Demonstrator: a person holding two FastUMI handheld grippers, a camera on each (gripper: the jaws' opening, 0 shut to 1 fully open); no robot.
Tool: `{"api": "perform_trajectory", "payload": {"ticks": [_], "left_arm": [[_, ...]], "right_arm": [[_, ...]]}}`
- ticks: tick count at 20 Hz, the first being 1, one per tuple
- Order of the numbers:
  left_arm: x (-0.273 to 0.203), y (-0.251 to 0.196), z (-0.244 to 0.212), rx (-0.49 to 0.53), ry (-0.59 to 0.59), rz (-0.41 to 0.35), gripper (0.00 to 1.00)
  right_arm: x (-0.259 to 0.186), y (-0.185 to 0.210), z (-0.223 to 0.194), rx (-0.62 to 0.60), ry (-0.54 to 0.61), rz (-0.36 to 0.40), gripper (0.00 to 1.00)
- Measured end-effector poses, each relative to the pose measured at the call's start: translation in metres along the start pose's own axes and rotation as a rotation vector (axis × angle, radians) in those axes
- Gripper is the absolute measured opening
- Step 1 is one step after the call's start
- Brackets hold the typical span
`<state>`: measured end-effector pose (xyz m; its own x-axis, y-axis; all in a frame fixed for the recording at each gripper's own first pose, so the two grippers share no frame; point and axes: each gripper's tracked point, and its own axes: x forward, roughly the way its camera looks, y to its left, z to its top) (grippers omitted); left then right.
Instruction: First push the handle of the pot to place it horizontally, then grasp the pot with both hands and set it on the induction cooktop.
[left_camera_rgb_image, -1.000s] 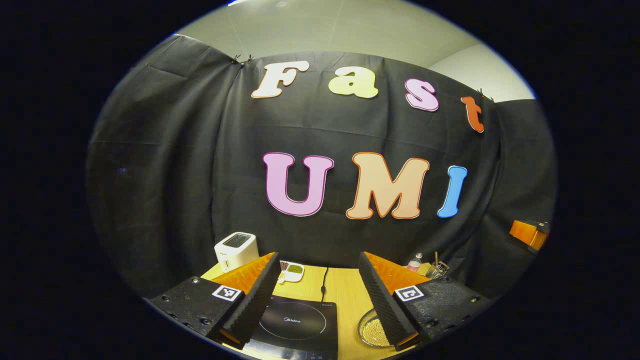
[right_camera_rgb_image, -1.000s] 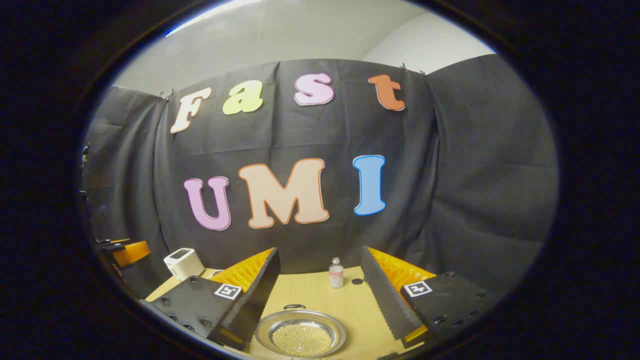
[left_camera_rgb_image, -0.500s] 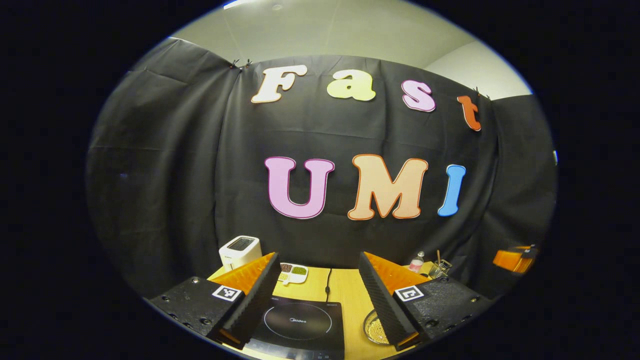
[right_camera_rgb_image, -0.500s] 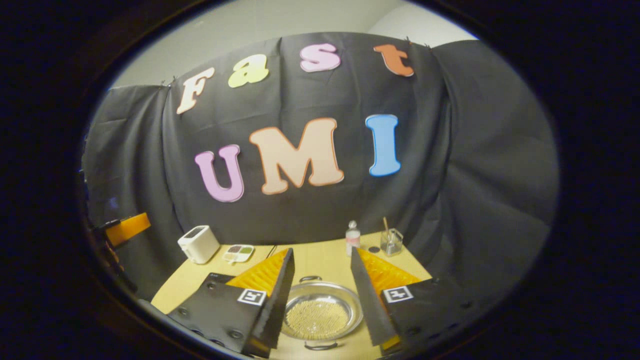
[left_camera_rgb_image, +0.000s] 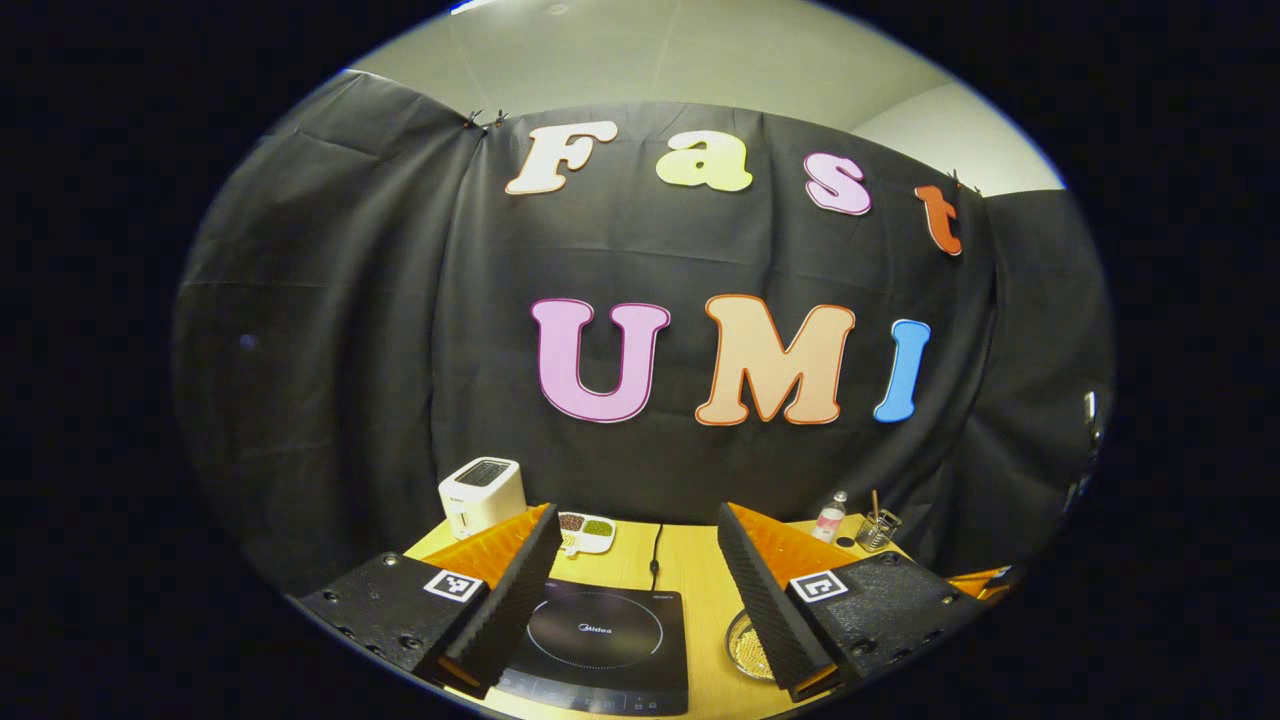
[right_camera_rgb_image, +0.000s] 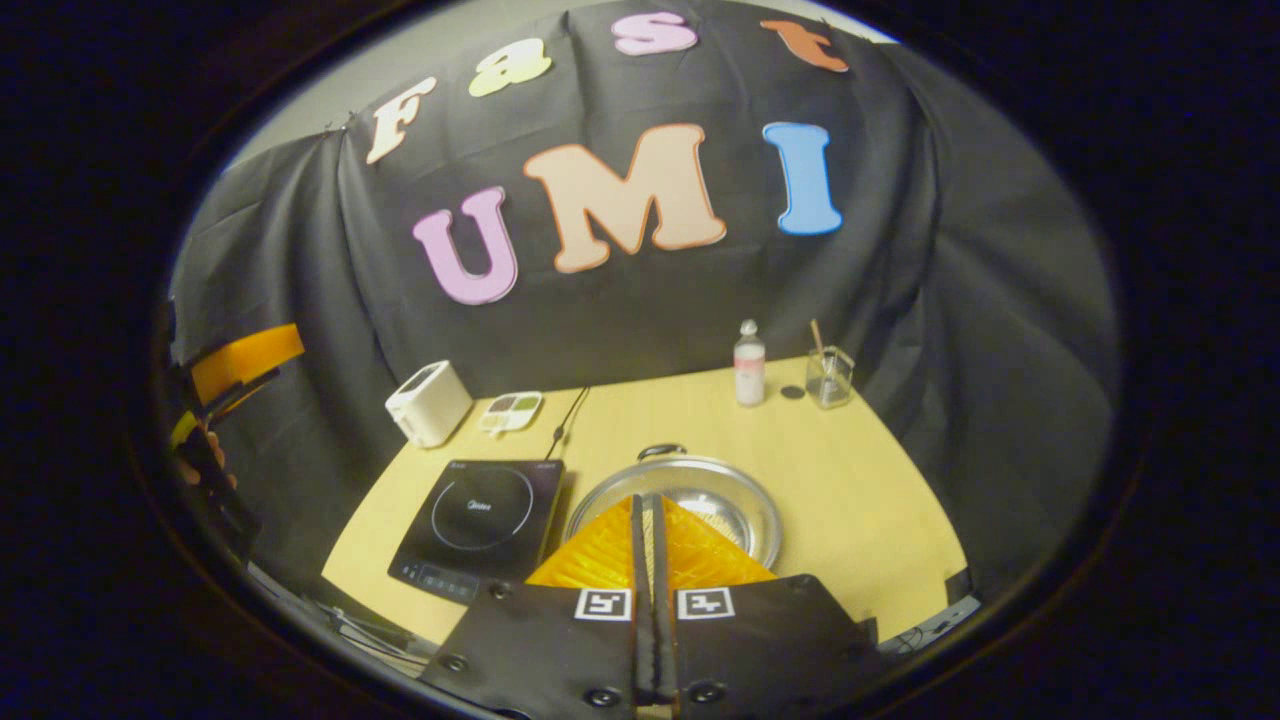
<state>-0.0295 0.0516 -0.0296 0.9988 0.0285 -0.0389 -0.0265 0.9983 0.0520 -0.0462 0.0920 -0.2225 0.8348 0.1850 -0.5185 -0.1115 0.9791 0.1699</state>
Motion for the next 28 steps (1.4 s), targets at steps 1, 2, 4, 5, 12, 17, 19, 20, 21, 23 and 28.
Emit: {"api": "perform_trajectory", "payload": {"ticks": [1,2,4,5,12,17,19,20,21,23,28], "left_arm": [[-0.002,0.002,-0.001,0.001,0.002,0.008,0.96],[-0.003,0.006,-0.002,0.002,0.004,0.016,0.96],[-0.006,0.011,-0.005,0.007,0.009,0.034,0.96],[-0.008,0.014,-0.006,0.009,0.011,0.042,0.96],[-0.013,0.029,-0.017,0.009,0.042,0.086,0.93],[-0.013,0.031,-0.028,0.000,0.072,0.099,0.93],[-0.013,0.034,-0.031,0.000,0.080,0.108,0.93],[-0.014,0.034,-0.034,-0.002,0.085,0.111,0.93],[-0.013,0.034,-0.036,-0.007,0.093,0.111,0.93],[-0.012,0.032,-0.041,-0.020,0.107,0.110,0.96],[-0.011,0.032,-0.048,-0.039,0.127,0.118,0.93]], "right_arm": [[0.004,0.003,-0.014,0.006,0.035,0.015,0.03],[0.009,0.006,-0.026,0.014,0.070,0.030,0.03],[0.014,0.011,-0.053,0.024,0.141,0.056,0.00],[0.017,0.013,-0.065,0.025,0.174,0.065,0.00],[0.037,0.022,-0.142,0.048,0.378,0.118,0.03],[0.056,0.026,-0.182,0.062,0.498,0.146,0.00],[0.061,0.027,-0.192,0.048,0.528,0.142,0.00],[0.063,0.027,-0.198,0.041,0.545,0.141,0.00],[0.066,0.027,-0.203,0.036,0.562,0.140,0.02],[0.069,0.026,-0.211,0.029,0.593,0.134,0.03],[0.081,0.016,-0.229,0.019,0.661,0.093,0.00]]}}
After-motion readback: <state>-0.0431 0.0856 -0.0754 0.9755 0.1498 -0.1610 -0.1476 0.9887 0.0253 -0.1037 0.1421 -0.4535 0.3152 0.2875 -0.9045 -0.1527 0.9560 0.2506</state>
